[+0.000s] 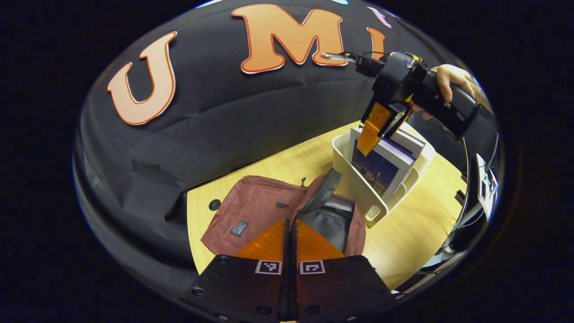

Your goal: Open the schoolbag, grab two books from the bookshelf and put them into the schoolbag.

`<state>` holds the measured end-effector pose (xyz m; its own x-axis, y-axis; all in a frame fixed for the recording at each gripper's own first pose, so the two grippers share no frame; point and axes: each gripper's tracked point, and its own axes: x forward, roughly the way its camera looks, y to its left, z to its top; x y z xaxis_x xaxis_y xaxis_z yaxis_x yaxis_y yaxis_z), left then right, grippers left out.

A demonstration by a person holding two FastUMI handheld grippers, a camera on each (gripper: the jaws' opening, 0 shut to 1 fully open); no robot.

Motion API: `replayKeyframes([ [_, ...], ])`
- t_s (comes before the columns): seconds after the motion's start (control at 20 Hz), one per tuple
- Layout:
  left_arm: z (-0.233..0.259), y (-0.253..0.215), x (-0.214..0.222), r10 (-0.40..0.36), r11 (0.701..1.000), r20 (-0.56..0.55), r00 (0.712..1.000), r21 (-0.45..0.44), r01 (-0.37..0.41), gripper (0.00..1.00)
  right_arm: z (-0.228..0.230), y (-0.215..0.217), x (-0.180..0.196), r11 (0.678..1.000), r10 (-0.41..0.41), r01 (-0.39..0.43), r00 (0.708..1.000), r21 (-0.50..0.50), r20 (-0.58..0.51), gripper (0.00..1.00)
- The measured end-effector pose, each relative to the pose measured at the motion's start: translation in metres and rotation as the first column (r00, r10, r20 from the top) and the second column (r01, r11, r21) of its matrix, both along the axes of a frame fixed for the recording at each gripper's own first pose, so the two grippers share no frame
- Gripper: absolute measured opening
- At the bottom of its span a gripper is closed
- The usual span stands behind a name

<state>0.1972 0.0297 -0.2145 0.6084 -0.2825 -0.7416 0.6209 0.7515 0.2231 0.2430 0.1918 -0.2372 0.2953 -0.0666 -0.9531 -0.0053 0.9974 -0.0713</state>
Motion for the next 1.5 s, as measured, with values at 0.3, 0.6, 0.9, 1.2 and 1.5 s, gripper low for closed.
replayKeyframes([
  [0.3, -0.006, 0.006, 0.001, 0.026, 1.000, -0.012, 1.000, 0.008, -0.026, 0.01, -0.034, -0.011, -0.004, 0.997, -0.079, 0.079, 0.995, -0.004, -0.068, 0.64],
  [0.6, -0.012, 0.007, 0.001, 0.032, 0.999, -0.021, 0.999, 0.012, -0.031, 0.01, -0.025, -0.007, -0.003, 0.993, -0.111, 0.112, 0.993, 0.038, -0.047, 0.36],
  [0.9, -0.024, 0.012, 0.001, 0.045, 0.999, -0.055, 0.997, 0.027, -0.044, 0.01, 0.029, -0.004, -0.006, 0.996, -0.085, 0.084, 0.996, 0.024, 0.031, 0.36],
  [1.2, -0.024, 0.008, 0.000, -0.003, 1.000, -0.043, 0.999, 0.028, 0.004, 0.01, 0.119, 0.001, -0.029, 0.993, -0.114, 0.110, 0.979, 0.032, 0.171, 0.35],
  [1.5, -0.026, 0.011, 0.001, -0.073, 0.997, -0.037, 0.997, 0.032, 0.074, 0.01, 0.209, 0.002, -0.099, 0.972, -0.225, 0.179, 0.901, 0.153, 0.371, 0.34],
])
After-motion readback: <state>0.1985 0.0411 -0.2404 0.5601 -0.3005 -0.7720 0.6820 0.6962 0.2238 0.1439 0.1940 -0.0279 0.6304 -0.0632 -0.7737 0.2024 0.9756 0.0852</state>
